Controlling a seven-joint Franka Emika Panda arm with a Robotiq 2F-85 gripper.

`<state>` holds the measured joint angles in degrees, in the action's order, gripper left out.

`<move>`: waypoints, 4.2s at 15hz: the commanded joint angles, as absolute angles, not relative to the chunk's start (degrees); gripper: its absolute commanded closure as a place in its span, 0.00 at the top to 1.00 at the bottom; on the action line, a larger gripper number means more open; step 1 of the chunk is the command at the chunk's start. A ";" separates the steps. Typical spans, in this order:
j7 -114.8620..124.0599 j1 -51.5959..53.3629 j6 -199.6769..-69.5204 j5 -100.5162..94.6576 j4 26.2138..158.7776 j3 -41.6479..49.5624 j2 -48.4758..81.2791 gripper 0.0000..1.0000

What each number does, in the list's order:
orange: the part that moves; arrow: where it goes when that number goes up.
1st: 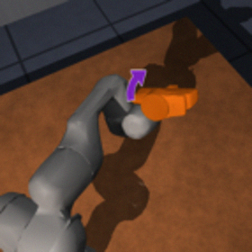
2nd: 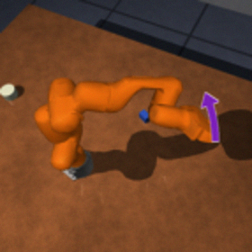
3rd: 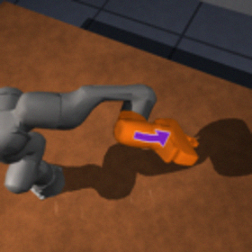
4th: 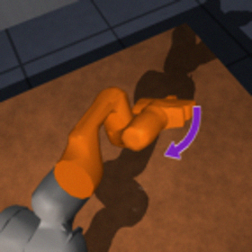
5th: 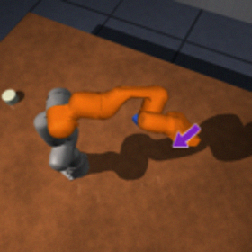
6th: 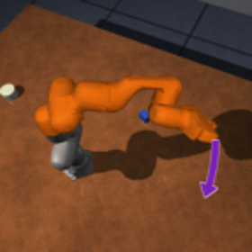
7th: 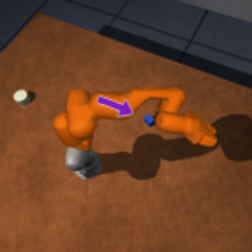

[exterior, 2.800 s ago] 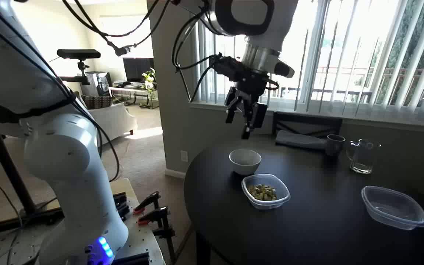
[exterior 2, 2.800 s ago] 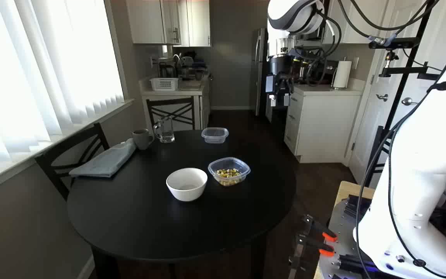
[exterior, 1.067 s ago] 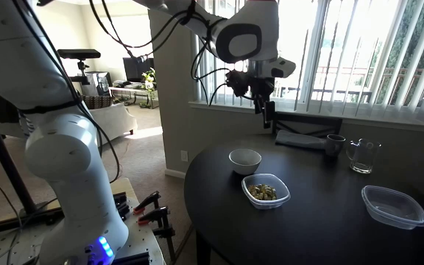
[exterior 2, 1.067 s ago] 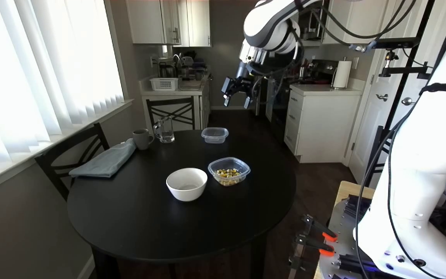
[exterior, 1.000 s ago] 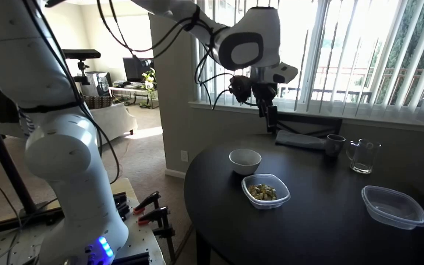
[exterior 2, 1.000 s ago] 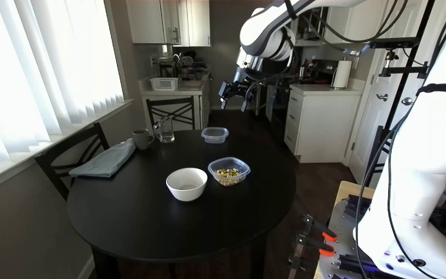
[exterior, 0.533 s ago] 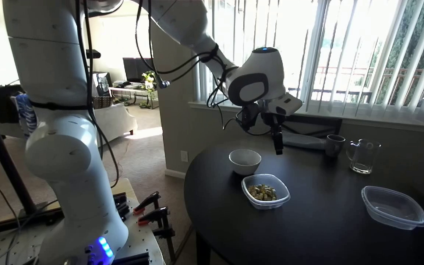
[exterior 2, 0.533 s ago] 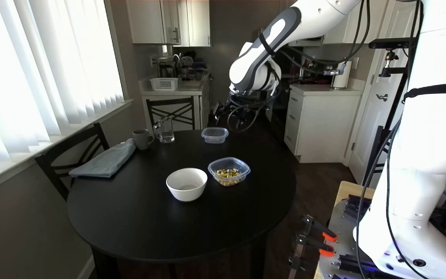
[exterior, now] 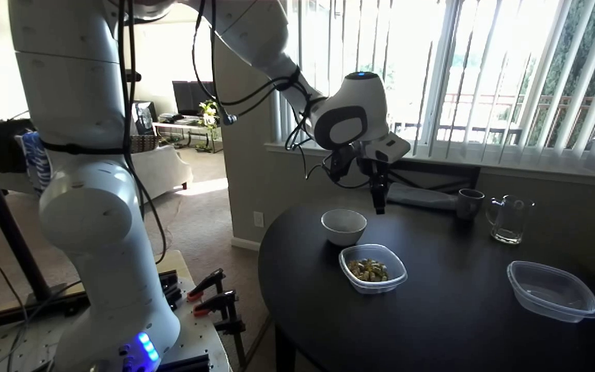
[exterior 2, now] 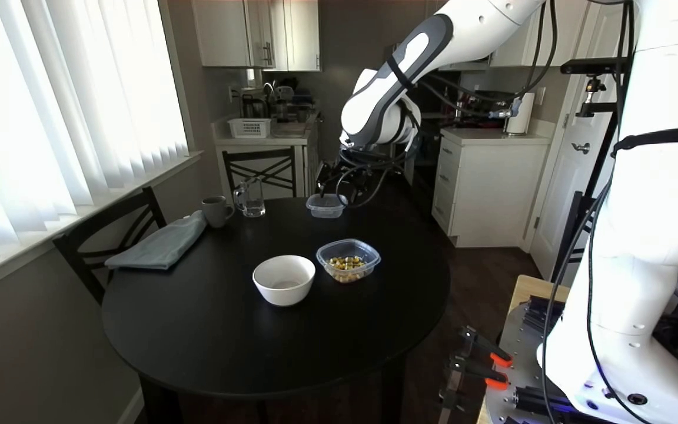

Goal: Pour the contents in the clear bowl into the white bowl.

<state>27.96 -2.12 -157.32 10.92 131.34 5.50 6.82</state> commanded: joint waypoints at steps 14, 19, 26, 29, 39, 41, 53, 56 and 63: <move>51.43 6.28 -146.43 -19.00 115.95 14.82 24.73 1.00; 46.52 5.19 -132.88 -14.80 107.60 11.83 30.12 1.00; 38.09 1.70 -122.89 -7.49 101.61 7.83 33.67 1.00; 31.91 0.35 -122.79 -3.22 101.16 5.70 35.01 1.00; 20.87 -0.55 -124.42 4.63 98.83 3.92 40.04 1.00; 19.55 -0.38 -124.98 4.33 97.85 3.93 41.21 1.00; 18.07 -0.29 -125.36 4.69 95.71 3.51 43.96 0.22; 18.67 -0.20 -125.86 4.88 96.07 3.60 43.67 0.05; 22.39 0.40 -132.87 5.75 99.11 4.84 40.99 0.04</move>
<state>20.92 0.71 -128.98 3.38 95.94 4.60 43.55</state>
